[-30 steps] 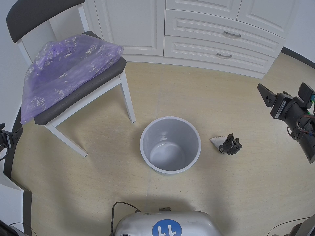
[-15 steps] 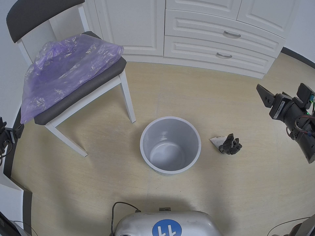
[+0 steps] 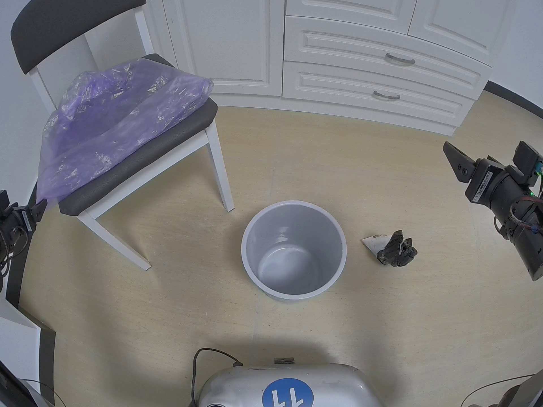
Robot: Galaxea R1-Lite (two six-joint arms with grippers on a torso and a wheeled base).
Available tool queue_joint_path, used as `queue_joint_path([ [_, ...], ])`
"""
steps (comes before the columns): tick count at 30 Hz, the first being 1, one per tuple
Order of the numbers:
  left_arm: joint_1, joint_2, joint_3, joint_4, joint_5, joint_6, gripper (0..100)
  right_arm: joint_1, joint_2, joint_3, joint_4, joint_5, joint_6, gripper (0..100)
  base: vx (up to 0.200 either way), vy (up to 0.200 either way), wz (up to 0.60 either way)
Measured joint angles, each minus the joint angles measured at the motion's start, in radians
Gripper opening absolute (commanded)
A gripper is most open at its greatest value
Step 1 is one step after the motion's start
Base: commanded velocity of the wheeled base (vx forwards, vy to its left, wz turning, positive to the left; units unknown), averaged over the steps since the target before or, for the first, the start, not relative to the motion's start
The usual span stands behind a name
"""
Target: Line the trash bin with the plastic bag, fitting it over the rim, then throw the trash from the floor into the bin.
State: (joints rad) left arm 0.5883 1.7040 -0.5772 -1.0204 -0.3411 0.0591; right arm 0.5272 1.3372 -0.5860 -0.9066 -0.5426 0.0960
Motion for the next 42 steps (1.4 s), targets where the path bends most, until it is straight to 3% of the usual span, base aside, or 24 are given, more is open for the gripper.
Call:
queue_joint_path([
  [9, -0.043, -0.007, -0.033, -0.083, 0.021, -0.153, 100, 0.0, -0.001, 0.0, -0.003, -0.001, -0.003, 100, 0.0, 0.0, 0.0],
  [14, -0.05, -0.02, -0.051, -0.1, 0.064, -0.183, 100, 0.0, -0.002, 0.0, -0.003, -0.002, -0.003, 100, 0.0, 0.0, 0.0],
  [42, -0.055, 0.106, -0.063, -0.103, 0.024, -0.138, 100, 0.009, -0.002, 0.006, -0.003, -0.001, 0.001, 100, 0.0, 0.0, 0.0],
])
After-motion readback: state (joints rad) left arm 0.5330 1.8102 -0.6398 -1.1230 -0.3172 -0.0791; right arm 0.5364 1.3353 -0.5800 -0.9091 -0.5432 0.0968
